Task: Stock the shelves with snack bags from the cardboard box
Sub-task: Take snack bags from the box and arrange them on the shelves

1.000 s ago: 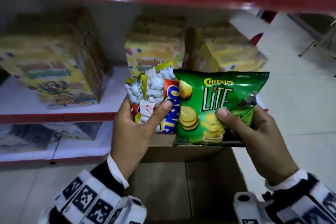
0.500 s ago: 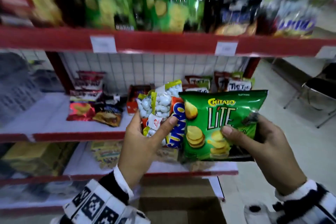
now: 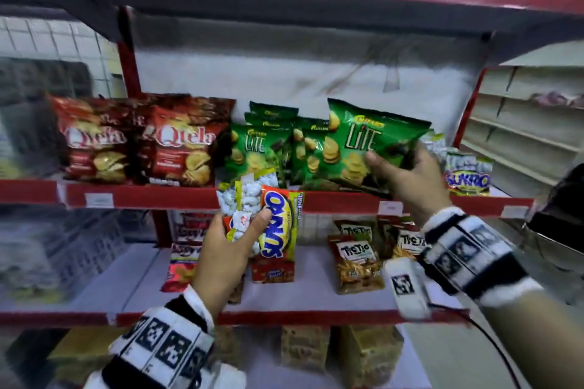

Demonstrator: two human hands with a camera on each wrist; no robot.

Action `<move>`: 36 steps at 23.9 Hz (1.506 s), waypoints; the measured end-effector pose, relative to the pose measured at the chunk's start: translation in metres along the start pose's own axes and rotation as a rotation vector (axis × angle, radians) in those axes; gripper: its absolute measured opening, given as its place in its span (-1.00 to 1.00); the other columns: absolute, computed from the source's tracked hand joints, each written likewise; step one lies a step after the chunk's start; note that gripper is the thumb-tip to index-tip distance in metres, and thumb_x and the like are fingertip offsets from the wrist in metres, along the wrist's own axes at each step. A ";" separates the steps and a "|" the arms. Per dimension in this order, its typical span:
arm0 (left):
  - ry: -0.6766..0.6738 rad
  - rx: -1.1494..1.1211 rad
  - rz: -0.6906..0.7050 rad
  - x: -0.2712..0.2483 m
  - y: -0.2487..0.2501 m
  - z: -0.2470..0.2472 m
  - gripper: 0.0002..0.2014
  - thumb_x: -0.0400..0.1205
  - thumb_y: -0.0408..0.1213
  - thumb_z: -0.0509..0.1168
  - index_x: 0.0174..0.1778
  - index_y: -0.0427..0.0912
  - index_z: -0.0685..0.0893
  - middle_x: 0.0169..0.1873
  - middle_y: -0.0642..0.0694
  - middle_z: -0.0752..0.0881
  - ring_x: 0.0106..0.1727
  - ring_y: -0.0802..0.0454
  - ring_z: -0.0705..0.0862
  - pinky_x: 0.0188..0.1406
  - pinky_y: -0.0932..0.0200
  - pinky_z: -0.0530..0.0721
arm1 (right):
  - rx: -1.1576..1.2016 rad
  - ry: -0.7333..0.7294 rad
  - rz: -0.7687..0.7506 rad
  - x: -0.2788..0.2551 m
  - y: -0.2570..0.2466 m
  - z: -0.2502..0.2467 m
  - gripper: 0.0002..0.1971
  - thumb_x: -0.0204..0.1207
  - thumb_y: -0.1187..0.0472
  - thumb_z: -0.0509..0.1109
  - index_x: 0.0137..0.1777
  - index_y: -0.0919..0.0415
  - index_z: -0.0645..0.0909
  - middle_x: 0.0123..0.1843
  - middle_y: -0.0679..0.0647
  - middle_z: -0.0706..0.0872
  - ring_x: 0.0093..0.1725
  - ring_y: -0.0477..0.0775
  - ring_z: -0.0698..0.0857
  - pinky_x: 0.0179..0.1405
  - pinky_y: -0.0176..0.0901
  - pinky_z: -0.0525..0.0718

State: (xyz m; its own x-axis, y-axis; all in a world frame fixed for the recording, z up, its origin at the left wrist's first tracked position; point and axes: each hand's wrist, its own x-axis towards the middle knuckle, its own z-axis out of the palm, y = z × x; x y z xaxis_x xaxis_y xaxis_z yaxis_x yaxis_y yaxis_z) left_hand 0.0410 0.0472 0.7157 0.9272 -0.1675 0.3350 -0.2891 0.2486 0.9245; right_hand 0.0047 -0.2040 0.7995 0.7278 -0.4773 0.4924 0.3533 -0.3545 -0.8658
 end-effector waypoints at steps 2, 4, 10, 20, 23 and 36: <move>0.019 0.028 0.007 0.005 0.008 -0.018 -0.47 0.38 0.02 0.44 0.30 0.07 0.58 0.09 0.11 0.79 0.05 0.13 0.79 0.03 0.07 0.75 | -0.031 0.012 0.054 0.024 0.005 0.034 0.00 0.01 -0.27 0.63 0.41 0.27 0.47 0.37 0.20 0.63 0.36 0.21 0.60 0.39 0.24 0.54; 0.021 0.018 0.024 0.013 0.013 -0.033 -0.39 0.38 0.05 0.43 0.38 0.07 0.53 0.13 0.13 0.76 0.07 0.18 0.77 -0.04 0.22 0.75 | -0.086 0.032 0.091 0.040 0.013 0.069 -0.14 0.19 -0.11 0.64 0.42 0.32 0.46 0.39 0.23 0.61 0.37 0.21 0.58 0.41 0.18 0.52; 0.017 -0.032 0.022 0.031 0.019 -0.065 -0.41 0.37 0.05 0.44 0.35 0.13 0.52 0.11 0.11 0.79 0.07 0.14 0.79 -0.04 0.18 0.75 | -0.315 -0.071 0.173 0.047 0.039 0.134 -0.35 0.32 0.04 0.62 0.29 0.31 0.43 0.20 0.15 0.66 0.28 0.19 0.62 0.12 -0.19 0.48; -0.098 -0.136 0.017 0.060 0.020 -0.056 -0.52 0.45 -0.13 0.43 0.31 -0.04 0.58 0.05 -0.01 0.82 0.00 0.05 0.81 -0.18 0.24 0.78 | -0.477 0.054 0.056 0.025 0.014 0.123 -0.12 0.16 -0.02 0.69 0.38 0.20 0.28 0.33 0.19 0.56 0.33 0.19 0.54 0.39 0.10 0.51; -0.136 -0.167 0.036 0.060 0.021 -0.028 -0.51 0.42 -0.16 0.45 0.29 -0.06 0.59 0.02 -0.01 0.83 -0.02 0.06 0.82 -0.25 0.29 0.76 | -0.318 0.077 -0.036 0.008 -0.014 0.102 -0.52 0.41 -0.04 0.52 0.23 0.13 0.46 0.12 0.05 0.63 0.12 0.09 0.63 0.10 -0.21 0.63; -0.440 -0.211 -0.135 0.069 0.001 0.182 -0.24 0.40 0.42 0.27 0.46 0.07 0.50 0.33 -0.04 0.67 0.31 -0.10 0.66 0.25 -0.18 0.64 | -0.153 -0.297 -0.058 0.013 -0.013 -0.102 -0.66 0.24 0.16 0.59 0.01 0.04 0.60 -0.10 -0.05 0.76 -0.12 -0.08 0.76 -0.11 -0.18 0.76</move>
State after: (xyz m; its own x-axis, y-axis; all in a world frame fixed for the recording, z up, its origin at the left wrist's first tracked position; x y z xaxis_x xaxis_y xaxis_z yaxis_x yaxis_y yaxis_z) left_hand 0.0618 -0.1377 0.7728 0.7517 -0.5863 0.3020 -0.0769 0.3768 0.9231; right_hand -0.0500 -0.2879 0.8263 0.8568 -0.2054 0.4730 0.3230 -0.5012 -0.8028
